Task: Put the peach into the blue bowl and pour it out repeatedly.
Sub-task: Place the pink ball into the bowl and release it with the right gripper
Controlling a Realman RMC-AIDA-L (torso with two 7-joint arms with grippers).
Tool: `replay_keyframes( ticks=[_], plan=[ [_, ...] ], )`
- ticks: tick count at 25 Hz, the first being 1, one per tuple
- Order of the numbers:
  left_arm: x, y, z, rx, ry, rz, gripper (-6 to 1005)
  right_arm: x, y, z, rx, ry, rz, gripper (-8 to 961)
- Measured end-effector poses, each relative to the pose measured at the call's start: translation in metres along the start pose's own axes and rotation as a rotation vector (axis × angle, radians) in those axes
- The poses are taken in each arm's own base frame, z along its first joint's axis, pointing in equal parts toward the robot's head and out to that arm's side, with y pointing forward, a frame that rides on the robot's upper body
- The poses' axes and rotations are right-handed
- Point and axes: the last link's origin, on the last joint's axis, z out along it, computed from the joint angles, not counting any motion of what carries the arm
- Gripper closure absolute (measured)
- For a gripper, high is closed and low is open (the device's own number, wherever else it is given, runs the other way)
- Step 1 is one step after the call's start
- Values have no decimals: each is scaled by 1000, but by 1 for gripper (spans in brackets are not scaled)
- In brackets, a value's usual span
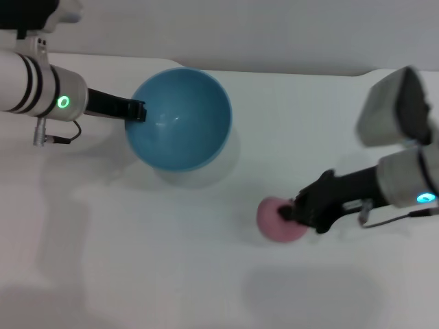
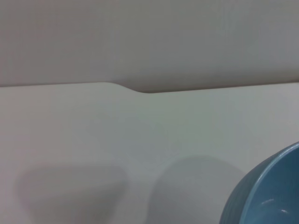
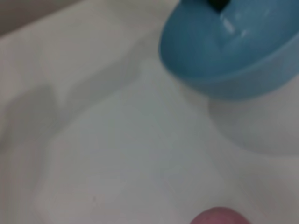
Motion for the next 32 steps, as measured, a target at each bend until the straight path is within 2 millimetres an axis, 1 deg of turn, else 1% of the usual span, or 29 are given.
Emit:
replay_keyframes(
  ticks=[5,10,12,17,22,24,29,32],
  plan=[
    [2,12,6,-11,-26,52,1000,2,-5,-32,-18,-132,-17,905],
    [1,25,16,-38,-92,77,1000,-10,-7,-71,-38,-415,-25,912],
    [0,31,19,-53,-120,88,1000,-14,-8,-78,-32,-473,-17,912],
    [-4,60,26,-103,-186,165,1000,-22,-9,-76,-26,-470,-38,911],
    [-10,94,32,-168,-243,232,999,-25,-8,-65,-20,-427,-58,899],
    [-12,104,34,-190,-254,257,999,-25,-7,-57,-22,-397,-66,892],
    [-11,110,34,-211,-252,259,1000,-23,0,-36,-37,-323,-85,877],
    [-11,107,33,-210,-251,249,999,-22,2,-30,-47,-287,-66,741]
  ],
)
